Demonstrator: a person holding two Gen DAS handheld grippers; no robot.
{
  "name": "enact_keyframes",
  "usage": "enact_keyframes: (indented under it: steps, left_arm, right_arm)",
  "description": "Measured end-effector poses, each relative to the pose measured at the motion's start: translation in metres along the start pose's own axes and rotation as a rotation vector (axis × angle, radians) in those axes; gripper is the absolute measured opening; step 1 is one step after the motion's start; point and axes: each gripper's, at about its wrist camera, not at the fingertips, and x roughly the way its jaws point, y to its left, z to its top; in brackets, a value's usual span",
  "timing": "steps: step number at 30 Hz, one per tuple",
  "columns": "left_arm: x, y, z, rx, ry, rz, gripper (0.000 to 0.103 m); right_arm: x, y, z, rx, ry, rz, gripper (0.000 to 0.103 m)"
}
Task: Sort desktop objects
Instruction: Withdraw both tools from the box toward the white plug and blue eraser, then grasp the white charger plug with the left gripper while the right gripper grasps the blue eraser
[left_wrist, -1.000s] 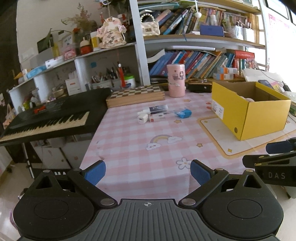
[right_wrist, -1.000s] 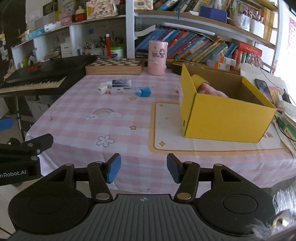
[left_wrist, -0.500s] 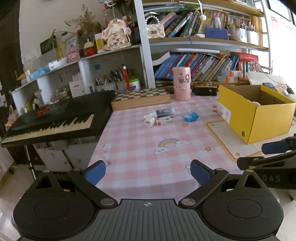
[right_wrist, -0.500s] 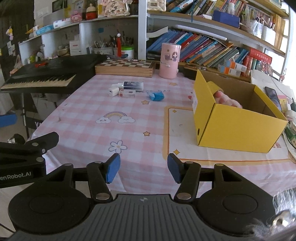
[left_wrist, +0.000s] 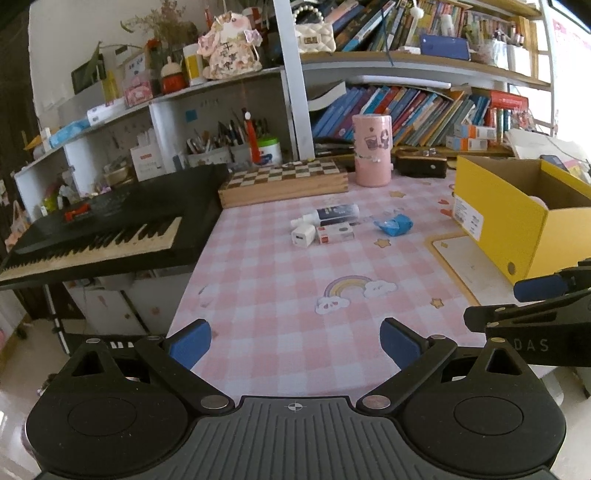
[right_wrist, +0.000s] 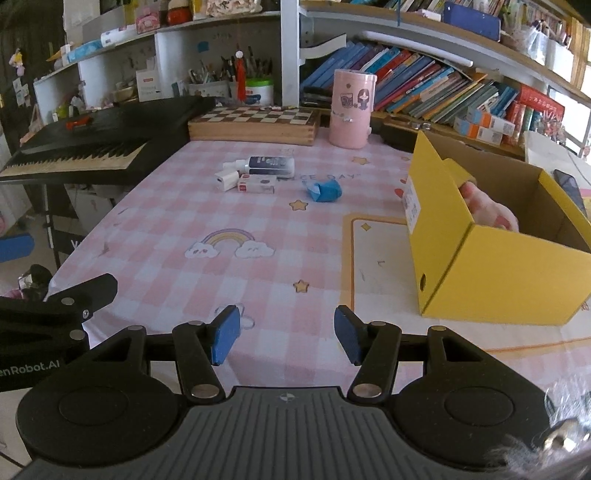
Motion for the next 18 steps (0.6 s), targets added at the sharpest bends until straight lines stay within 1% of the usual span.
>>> enact_keyframes:
  steps: [8, 18]
  left_arm:
    - [0.04, -0.001, 0.027, -0.024, 0.014, 0.016, 0.099]
    - [0.083, -0.005, 0.062, -0.056, 0.025, 0.055, 0.099]
  right_arm:
    - [0.037, -0.014, 0.03, -0.006, 0.02, 0.023, 0.055]
    - [0.084, -0.033, 0.075, -0.006, 0.014, 0.037, 0.058]
